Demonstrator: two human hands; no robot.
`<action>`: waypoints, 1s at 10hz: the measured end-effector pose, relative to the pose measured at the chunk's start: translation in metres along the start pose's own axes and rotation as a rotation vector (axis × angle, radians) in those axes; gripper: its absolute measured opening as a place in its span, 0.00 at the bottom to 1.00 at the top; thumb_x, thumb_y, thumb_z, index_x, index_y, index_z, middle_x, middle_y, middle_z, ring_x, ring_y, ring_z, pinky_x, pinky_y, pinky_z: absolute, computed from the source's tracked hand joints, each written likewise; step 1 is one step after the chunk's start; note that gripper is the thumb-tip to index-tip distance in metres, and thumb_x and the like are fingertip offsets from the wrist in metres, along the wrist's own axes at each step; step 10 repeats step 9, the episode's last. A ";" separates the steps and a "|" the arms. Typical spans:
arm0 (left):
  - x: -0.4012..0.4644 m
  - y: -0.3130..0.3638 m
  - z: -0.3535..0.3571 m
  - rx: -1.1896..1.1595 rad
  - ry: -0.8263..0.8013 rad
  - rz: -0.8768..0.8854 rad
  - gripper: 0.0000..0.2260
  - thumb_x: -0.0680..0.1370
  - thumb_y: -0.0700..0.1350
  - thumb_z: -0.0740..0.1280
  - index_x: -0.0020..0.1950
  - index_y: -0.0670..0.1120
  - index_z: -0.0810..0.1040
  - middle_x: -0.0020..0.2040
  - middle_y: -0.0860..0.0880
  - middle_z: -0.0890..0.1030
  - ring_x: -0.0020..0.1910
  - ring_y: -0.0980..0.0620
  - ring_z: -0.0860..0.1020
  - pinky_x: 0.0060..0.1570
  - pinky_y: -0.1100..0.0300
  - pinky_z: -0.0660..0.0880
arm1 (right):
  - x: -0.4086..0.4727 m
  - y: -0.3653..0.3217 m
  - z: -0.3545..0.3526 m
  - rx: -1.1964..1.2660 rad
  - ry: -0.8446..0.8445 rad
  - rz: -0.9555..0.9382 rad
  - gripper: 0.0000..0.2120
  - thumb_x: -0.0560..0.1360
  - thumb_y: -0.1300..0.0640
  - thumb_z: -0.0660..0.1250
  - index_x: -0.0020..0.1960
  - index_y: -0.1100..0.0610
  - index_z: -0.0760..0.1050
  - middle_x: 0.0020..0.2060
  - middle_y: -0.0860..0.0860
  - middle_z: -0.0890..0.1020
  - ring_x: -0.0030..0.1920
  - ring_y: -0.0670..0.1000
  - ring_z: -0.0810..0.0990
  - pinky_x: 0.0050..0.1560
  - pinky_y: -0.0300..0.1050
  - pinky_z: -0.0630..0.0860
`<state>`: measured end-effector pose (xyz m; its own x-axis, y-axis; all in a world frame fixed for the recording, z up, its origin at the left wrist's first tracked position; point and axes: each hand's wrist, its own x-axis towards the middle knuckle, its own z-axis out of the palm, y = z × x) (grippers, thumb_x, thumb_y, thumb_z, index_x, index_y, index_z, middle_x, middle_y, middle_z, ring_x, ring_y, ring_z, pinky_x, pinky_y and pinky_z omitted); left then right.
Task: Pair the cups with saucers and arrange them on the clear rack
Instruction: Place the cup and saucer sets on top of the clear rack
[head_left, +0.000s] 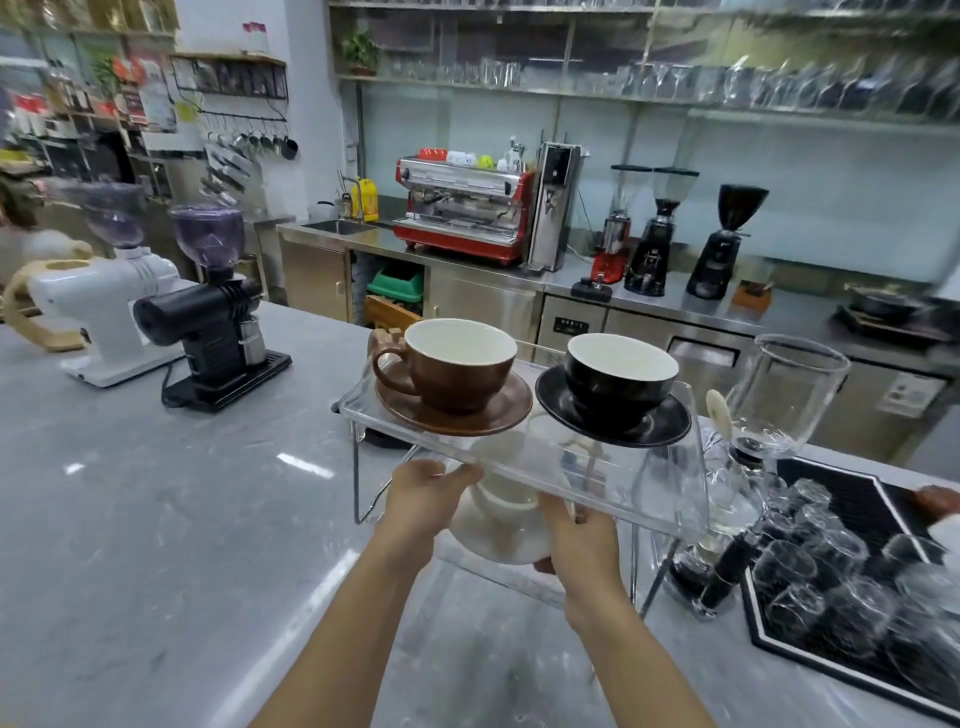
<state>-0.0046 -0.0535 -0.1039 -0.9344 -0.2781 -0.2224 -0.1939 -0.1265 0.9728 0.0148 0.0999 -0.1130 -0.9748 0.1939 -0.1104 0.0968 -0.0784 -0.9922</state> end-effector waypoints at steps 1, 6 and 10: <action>0.014 -0.004 0.004 0.049 -0.015 0.002 0.10 0.73 0.44 0.77 0.48 0.46 0.78 0.44 0.43 0.76 0.43 0.47 0.74 0.43 0.51 0.73 | 0.008 0.002 0.000 -0.014 0.018 -0.002 0.05 0.76 0.54 0.70 0.46 0.44 0.78 0.43 0.48 0.82 0.39 0.52 0.78 0.35 0.45 0.75; 0.020 -0.004 0.009 0.107 0.022 0.010 0.15 0.75 0.52 0.76 0.55 0.43 0.85 0.54 0.38 0.86 0.54 0.36 0.83 0.55 0.37 0.80 | 0.013 -0.001 0.003 -0.065 0.060 0.021 0.07 0.81 0.46 0.63 0.45 0.44 0.74 0.42 0.51 0.79 0.38 0.52 0.76 0.37 0.47 0.76; -0.048 -0.035 -0.006 0.263 0.240 0.292 0.08 0.78 0.47 0.71 0.56 0.55 0.80 0.52 0.58 0.83 0.45 0.64 0.81 0.44 0.64 0.76 | -0.033 0.007 -0.013 -0.355 -0.023 -0.042 0.11 0.76 0.48 0.66 0.57 0.41 0.69 0.58 0.44 0.76 0.44 0.36 0.78 0.46 0.40 0.76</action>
